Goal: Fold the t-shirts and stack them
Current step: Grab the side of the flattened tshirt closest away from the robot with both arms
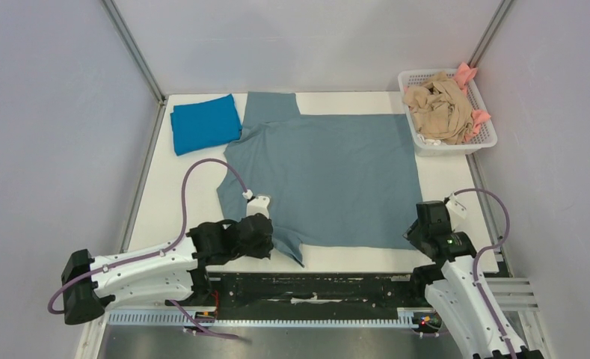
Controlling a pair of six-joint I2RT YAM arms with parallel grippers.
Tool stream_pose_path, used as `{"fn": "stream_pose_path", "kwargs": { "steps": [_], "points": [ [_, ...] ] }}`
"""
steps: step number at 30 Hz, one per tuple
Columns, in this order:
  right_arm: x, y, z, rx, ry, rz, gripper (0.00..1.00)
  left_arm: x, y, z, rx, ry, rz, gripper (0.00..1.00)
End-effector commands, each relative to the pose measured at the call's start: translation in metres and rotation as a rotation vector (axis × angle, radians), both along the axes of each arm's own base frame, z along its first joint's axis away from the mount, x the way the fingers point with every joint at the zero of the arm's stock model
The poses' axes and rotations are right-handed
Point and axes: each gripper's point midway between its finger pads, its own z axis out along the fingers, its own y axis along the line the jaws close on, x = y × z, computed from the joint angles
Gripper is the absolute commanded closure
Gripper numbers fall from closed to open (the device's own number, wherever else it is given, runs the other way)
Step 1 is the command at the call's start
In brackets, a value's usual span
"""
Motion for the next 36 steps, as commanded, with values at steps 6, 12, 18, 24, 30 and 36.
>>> {"fn": "stream_pose_path", "kwargs": {
  "steps": [6,12,18,24,30,36],
  "points": [
    [-0.011,-0.002,-0.034,-0.008,0.079,-0.014,0.50,0.013,-0.005,0.009,-0.045,-0.023,-0.030,0.98],
    [-0.010,0.000,-0.050,0.000,0.090,-0.010,0.52,0.015,-0.002,0.007,-0.047,-0.013,-0.018,0.98],
    [-0.011,0.002,-0.052,-0.002,0.111,0.018,0.72,0.017,0.001,0.007,-0.048,-0.009,0.002,0.98],
    [-0.002,0.000,-0.040,-0.029,0.096,0.060,1.00,0.025,0.003,0.015,-0.065,-0.031,0.032,0.98],
    [0.023,0.006,-0.019,-0.035,0.045,0.129,1.00,0.048,0.003,0.038,-0.106,-0.113,0.085,0.98],
    [0.059,0.011,0.007,-0.055,-0.042,0.183,1.00,0.080,0.007,0.055,-0.114,-0.180,0.165,0.98]
  ]
}}
